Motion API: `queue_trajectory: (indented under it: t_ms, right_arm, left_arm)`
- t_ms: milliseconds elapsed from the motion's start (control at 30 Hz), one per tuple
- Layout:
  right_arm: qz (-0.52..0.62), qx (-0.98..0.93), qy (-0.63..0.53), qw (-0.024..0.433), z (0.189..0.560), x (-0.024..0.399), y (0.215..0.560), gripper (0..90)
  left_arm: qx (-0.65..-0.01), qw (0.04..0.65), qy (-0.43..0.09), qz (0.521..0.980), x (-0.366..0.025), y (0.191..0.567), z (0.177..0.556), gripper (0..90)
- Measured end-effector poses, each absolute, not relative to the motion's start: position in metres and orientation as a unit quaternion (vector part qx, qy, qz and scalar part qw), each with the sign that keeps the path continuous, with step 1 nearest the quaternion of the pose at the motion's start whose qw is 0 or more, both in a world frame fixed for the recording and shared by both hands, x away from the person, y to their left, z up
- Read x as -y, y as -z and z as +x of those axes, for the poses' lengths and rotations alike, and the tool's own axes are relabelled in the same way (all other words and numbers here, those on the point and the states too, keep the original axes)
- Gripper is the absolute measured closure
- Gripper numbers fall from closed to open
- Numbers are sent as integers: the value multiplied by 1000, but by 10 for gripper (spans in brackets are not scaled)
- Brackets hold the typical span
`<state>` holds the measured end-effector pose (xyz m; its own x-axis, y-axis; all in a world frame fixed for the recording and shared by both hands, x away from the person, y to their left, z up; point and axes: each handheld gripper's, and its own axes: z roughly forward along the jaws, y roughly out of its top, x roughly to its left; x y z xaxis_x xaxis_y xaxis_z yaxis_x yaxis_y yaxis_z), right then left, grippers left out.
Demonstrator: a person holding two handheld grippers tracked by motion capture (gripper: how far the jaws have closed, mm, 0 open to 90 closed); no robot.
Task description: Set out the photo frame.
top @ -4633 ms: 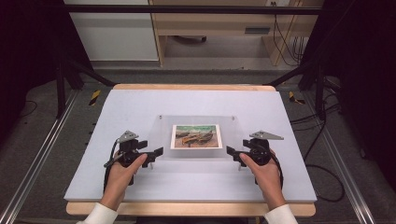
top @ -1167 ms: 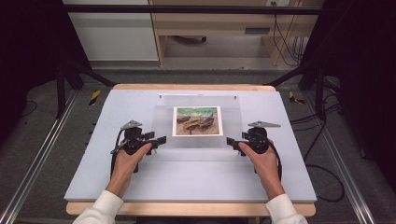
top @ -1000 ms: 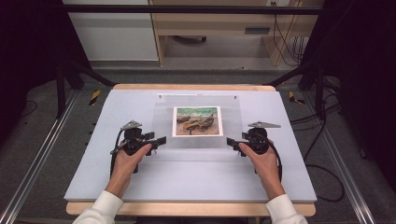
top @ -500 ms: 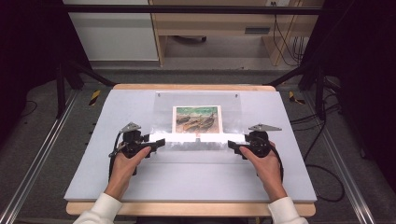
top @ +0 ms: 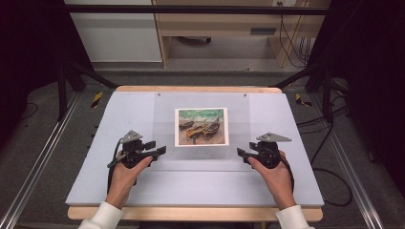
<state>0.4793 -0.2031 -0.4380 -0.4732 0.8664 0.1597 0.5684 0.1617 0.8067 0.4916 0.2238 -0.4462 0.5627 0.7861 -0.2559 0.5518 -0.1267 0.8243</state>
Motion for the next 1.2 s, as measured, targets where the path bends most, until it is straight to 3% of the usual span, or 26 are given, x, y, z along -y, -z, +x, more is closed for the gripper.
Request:
queue_trajectory:
  t_ms: [600,1200]
  right_arm:
    - [479,-746,-427,180,462,210,438,561]
    - [476,-751,-415,192,455,209,437,597]
  left_arm:
    - [-451,476,-131,744,-227,447,474,514]
    - [-450,469,-145,746,-225,444,469,545]
